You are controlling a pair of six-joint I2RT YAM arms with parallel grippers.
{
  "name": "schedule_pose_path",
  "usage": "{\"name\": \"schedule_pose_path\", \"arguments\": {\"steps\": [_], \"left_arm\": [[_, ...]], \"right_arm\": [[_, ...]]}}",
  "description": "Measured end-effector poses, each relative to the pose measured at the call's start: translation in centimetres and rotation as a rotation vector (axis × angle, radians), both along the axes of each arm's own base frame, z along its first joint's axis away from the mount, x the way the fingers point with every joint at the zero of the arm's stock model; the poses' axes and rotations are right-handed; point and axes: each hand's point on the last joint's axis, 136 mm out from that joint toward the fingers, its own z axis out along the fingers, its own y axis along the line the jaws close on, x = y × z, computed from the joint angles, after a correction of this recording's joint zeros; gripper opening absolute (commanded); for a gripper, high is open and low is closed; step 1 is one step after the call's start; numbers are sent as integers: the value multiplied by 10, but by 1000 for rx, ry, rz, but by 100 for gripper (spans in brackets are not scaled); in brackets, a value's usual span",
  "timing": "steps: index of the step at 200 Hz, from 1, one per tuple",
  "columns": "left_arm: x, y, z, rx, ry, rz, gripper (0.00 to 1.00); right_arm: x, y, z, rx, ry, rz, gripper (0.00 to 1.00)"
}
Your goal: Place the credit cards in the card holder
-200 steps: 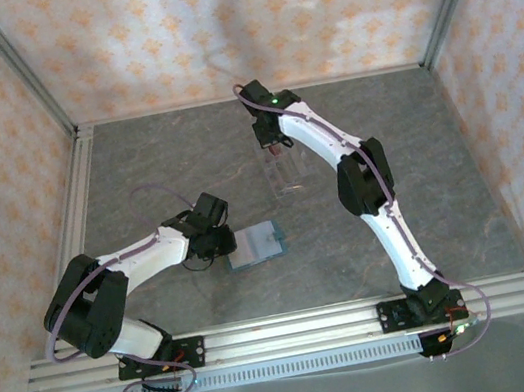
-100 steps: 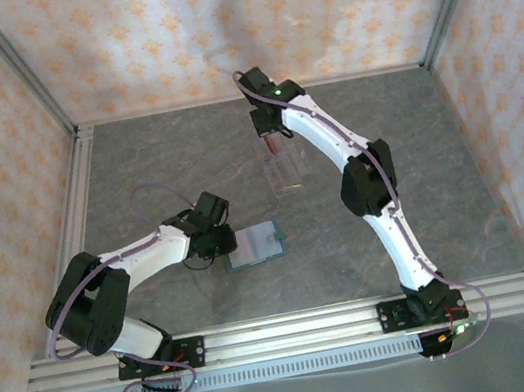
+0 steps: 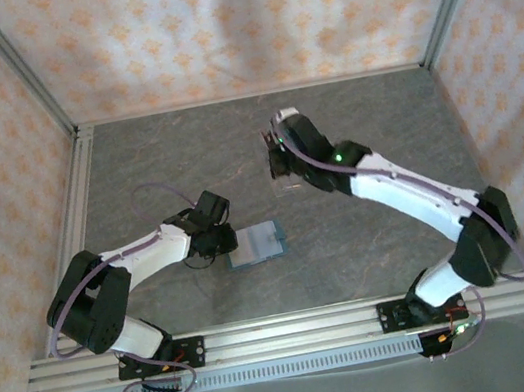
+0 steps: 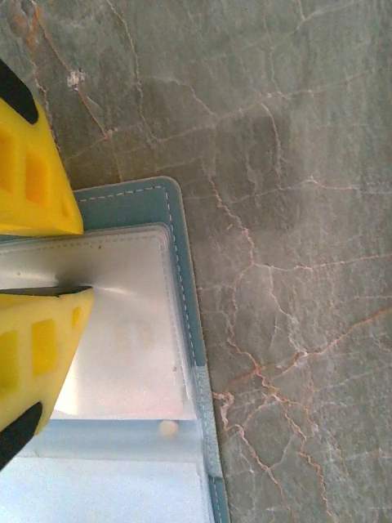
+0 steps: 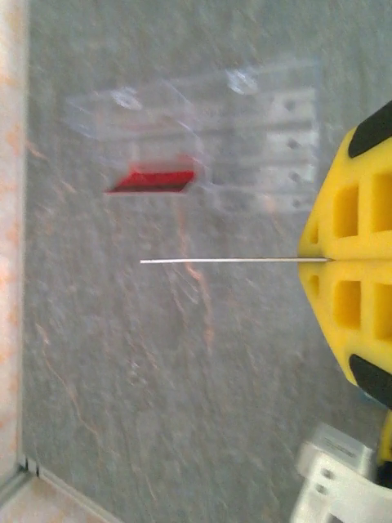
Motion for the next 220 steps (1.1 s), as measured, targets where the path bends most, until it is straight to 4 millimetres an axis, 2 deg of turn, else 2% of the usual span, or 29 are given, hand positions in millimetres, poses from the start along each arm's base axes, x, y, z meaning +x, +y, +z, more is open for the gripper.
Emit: {"name": "schedule_pose_path", "arguments": {"steps": [41,55,75,95,144,220], "left_arm": [[0,0,0,0,0,0,22],[0,0,0,0,0,0,22],[0,0,0,0,0,0,22],[0,0,0,0,0,0,22],[0,0,0,0,0,0,22],[0,0,0,0,0,0,22]], "right_arm": [[-62,33,-109,126,172,131,0],[-79,43,-134,194,220,162,0],[-87,48,-157,284,253,159,0],[-86,55,-163,366,258,150,0],[-74,79,-154,546,226,161,0],[-72,84,-160,568,227,163,0]]}}
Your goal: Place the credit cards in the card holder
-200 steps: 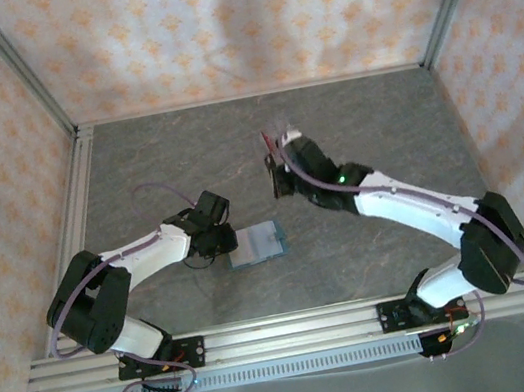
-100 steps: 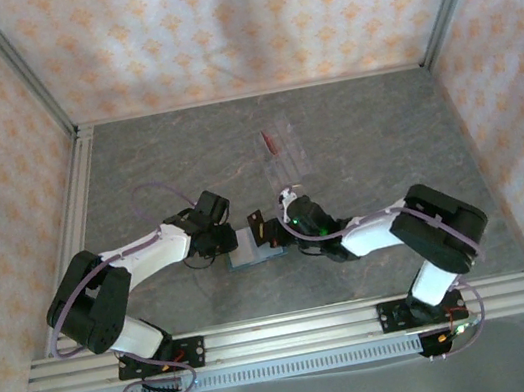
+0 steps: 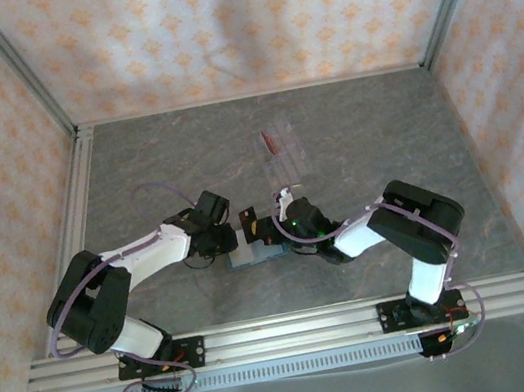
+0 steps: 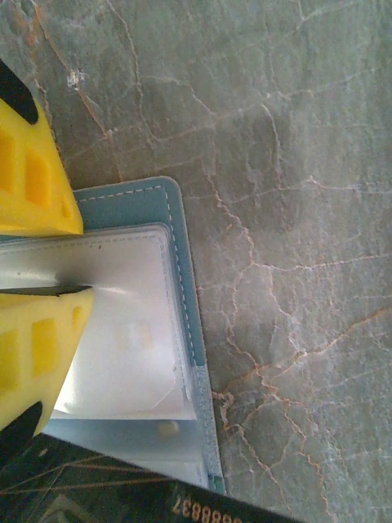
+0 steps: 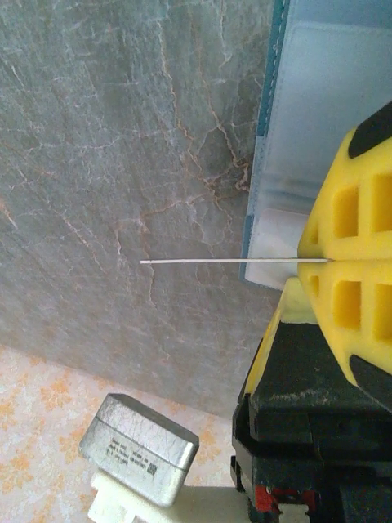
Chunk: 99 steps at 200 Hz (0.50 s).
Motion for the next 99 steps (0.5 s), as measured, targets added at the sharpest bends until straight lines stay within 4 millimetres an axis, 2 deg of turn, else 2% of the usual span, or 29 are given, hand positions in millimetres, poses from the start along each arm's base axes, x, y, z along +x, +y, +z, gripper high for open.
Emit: {"name": "schedule_pose_path", "arguments": {"steps": [40,99], "left_arm": [[0,0,0,0,0,0,22],[0,0,0,0,0,0,22]], "right_arm": [[1,1,-10,-13,10,0,0],[5,6,-11,-13,5,2,0]]}}
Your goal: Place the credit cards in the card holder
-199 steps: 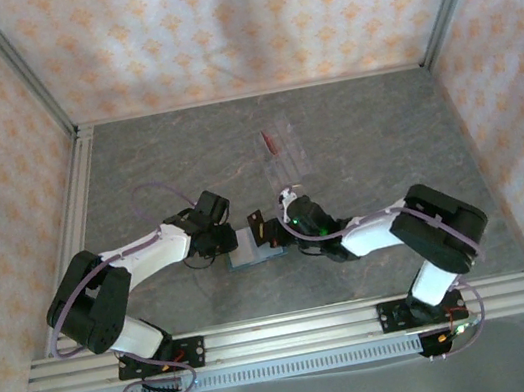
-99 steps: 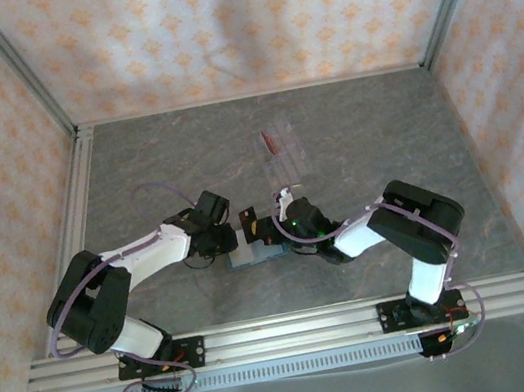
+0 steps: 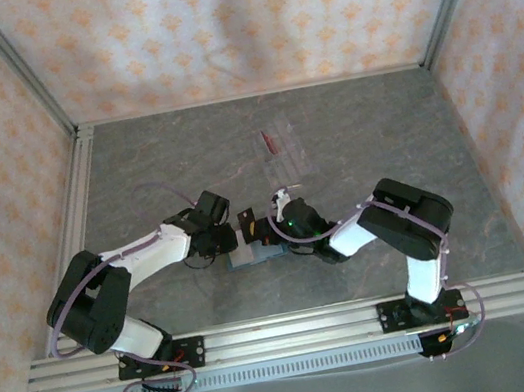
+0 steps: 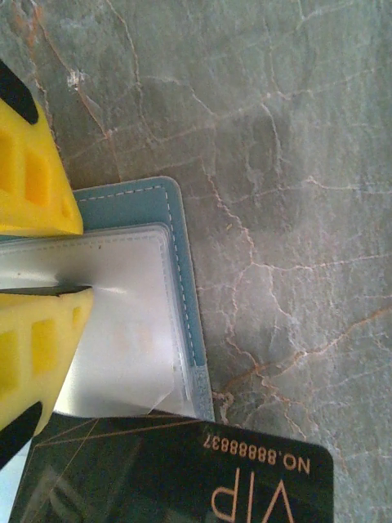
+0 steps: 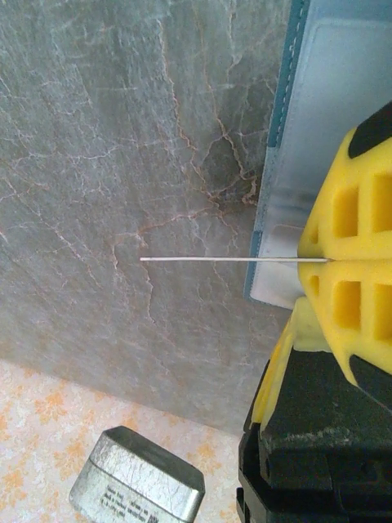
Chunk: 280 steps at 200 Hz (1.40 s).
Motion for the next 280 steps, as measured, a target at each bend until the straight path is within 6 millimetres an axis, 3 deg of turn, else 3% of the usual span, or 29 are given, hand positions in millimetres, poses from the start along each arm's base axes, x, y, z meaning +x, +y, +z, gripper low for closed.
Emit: {"name": "schedule_pose_path", "arguments": {"steps": [75,155,280], "left_arm": [[0,0,0,1,1,0,22],[0,0,0,0,1,0,22],[0,0,0,0,1,0,24]], "right_arm": [[-1,5,1,13,-8,8,0],[-35,3,-14,3,37,39,0],[-31,8,-15,-4,121,-5,0]]}}
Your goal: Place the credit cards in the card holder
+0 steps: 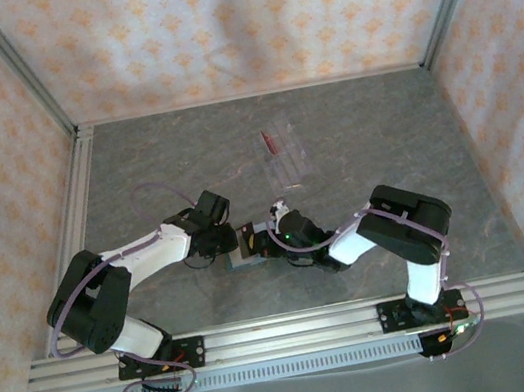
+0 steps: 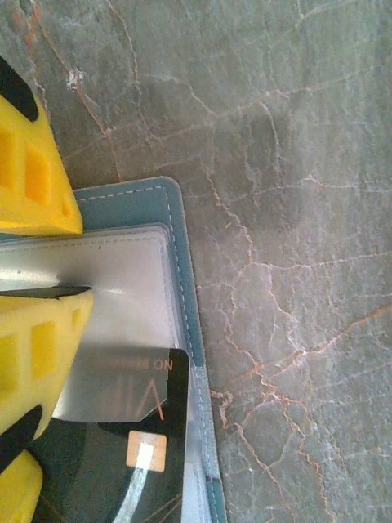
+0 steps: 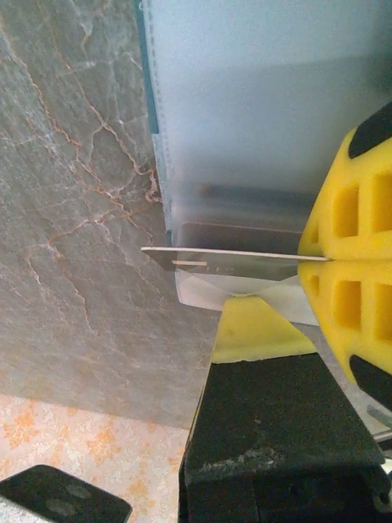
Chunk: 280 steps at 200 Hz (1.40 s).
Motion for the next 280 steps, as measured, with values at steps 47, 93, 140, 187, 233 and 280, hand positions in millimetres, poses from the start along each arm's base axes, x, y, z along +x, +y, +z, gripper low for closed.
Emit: {"name": "schedule_pose_path", "arguments": {"steps": [47,93,140,187,233,280], "left_arm": [[0,0,0,0,0,0,25],[0,0,0,-3,1,-1,29],[-1,0,9,-15,-21,-1,34],[-2,1,22,-39,-59,0,20],[-5,2,12,-22,-31,3,4],[-7,6,5,0,-8,10,0]], "right_arm": [[1,5,0,-5,28,3,0],[0,5,-2,2,60,-11,0],[-1,5,-3,4,70,-15,0],[-2,4,-5,-5,77,-14,0],[-5,3,-4,-25,95,-5,0],[-8,4,-5,-44,117,7,0]]}}
